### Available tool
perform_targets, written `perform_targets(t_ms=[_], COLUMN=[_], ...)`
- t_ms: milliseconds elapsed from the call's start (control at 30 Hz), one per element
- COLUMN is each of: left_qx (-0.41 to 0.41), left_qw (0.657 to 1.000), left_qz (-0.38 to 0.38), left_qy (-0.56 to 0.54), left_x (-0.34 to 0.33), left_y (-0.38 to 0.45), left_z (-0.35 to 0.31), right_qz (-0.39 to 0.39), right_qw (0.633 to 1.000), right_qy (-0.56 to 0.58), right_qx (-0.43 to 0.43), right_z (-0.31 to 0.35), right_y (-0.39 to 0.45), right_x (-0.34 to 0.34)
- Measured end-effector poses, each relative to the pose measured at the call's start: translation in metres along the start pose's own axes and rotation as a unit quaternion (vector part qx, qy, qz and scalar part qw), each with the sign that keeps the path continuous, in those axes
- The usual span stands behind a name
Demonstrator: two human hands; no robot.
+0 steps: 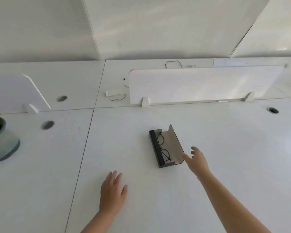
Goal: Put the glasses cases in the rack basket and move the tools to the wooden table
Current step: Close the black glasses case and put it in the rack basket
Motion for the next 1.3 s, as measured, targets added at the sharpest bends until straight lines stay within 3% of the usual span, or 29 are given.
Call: perform_targets(t_ms=[67, 133, 233, 333, 467, 667, 800, 1000, 1100, 1167, 1267, 1300], left_qx=[0.034, 0.059, 0.06, 0.066, 0.069, 0.073, 0.085, 0.04, -0.005, -0.1, -0.223, -0.246], left_qw=[0.999, 0.998, 0.998, 0.998, 0.997, 0.997, 0.995, 0.997, 0.966, 0.927, 0.867, 0.852], left_qz=[0.026, -0.007, 0.01, 0.017, 0.018, 0.03, 0.044, 0.037, 0.099, 0.16, 0.252, 0.278], left_qy=[-0.003, 0.011, 0.011, 0.002, -0.028, -0.026, -0.012, -0.056, -0.239, -0.325, -0.367, -0.368], left_x=[-0.01, -0.015, -0.02, -0.018, -0.015, -0.016, -0.012, -0.011, -0.013, -0.02, -0.041, -0.05], left_y=[0.005, 0.001, -0.003, -0.002, -0.004, -0.002, 0.0, -0.005, -0.028, -0.058, -0.114, -0.131], left_z=[0.006, 0.01, 0.01, 0.009, 0.008, 0.013, 0.008, -0.009, -0.065, -0.11, -0.165, -0.182], right_qz=[0.015, 0.039, 0.054, 0.022, 0.081, -0.034, -0.024, -0.02, -0.07, -0.108, -0.212, -0.255], right_qw=[0.999, 0.995, 0.977, 0.951, 0.896, 0.946, 0.967, 0.998, 0.993, 0.977, 0.928, 0.892], right_qy=[-0.045, -0.092, -0.204, -0.297, -0.417, -0.303, -0.249, -0.038, 0.055, 0.114, 0.182, 0.219], right_qx=[-0.024, -0.029, 0.011, 0.087, 0.129, 0.108, 0.037, -0.036, -0.077, -0.142, -0.247, -0.301], right_z=[0.004, 0.007, 0.001, 0.004, -0.011, -0.008, -0.016, -0.086, -0.135, -0.17, -0.238, -0.264], right_y=[0.021, 0.037, 0.051, 0.046, 0.024, 0.033, 0.022, -0.082, -0.173, -0.231, -0.289, -0.302], right_x=[-0.009, -0.016, -0.028, -0.035, -0.059, -0.07, -0.064, -0.029, -0.013, -0.007, 0.004, 0.012])
Point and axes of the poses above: each hand's wrist, its own y-axis towards the middle knuckle, its own x-axis out of the back of the hand, z = x × y, the point moved 3 cm from there along y, towards the middle knuckle, and after that the axes turned 2 degrees about z, right-handed, at the moved point
